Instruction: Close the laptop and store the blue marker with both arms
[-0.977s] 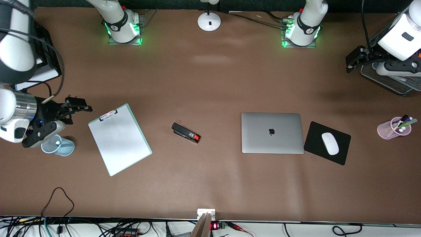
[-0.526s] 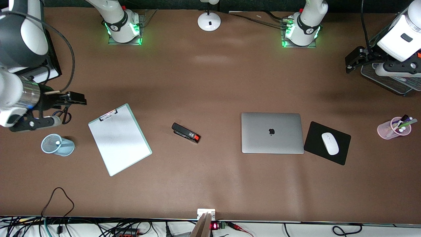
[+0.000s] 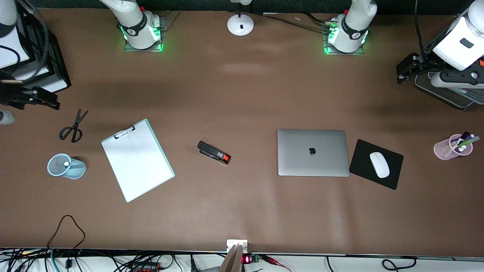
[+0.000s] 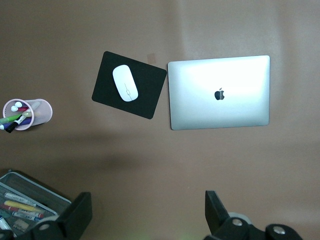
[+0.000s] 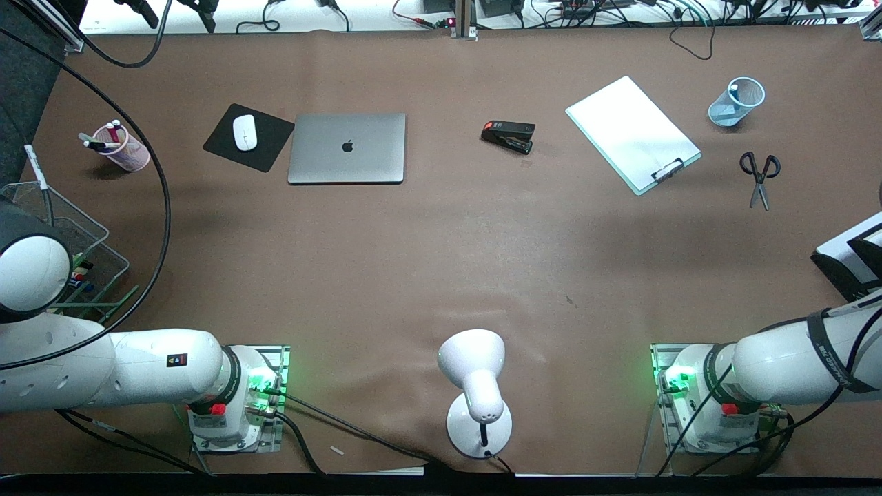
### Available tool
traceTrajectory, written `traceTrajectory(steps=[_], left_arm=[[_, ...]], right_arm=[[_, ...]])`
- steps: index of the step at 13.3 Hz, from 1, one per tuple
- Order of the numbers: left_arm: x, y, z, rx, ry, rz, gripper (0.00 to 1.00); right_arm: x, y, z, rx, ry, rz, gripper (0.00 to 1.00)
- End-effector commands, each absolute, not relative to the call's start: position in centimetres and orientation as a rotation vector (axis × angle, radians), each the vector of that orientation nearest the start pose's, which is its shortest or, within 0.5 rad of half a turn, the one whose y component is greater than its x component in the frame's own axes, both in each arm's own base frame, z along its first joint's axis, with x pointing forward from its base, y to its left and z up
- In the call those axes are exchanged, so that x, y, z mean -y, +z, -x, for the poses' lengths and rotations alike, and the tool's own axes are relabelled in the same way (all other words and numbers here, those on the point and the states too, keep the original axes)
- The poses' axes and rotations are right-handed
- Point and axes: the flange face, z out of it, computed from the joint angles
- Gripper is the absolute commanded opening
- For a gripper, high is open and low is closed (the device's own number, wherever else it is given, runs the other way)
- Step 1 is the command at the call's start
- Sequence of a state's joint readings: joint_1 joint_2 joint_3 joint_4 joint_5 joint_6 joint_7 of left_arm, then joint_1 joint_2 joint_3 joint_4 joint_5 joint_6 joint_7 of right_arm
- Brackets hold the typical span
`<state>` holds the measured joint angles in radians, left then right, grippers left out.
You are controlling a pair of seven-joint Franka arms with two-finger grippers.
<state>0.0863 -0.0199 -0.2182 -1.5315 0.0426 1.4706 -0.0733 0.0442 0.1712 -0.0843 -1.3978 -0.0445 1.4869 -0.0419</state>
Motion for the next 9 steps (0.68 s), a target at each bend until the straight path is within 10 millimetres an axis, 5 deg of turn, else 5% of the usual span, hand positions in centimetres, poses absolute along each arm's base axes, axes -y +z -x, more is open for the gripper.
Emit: traceTrajectory(steps=[1, 5, 9], left_arm=[[7.2, 64.8, -52.9, -0.117, 0.055, 3.156, 1.0], [6.9, 64.3, -52.4, -0.186, 0.066, 3.148, 1.0], [6.7, 64.3, -51.9, -0.199, 0.057, 3.144, 1.0]], right_arm=[[2.8, 59.7, -58.3, -0.04, 0.144, 3.185, 1.0], [3.5, 60.1, -54.9, -0.062, 0.089, 3.159, 1.0], [3.5, 61.0, -54.5, -0.065, 0.079, 3.157, 1.0]])
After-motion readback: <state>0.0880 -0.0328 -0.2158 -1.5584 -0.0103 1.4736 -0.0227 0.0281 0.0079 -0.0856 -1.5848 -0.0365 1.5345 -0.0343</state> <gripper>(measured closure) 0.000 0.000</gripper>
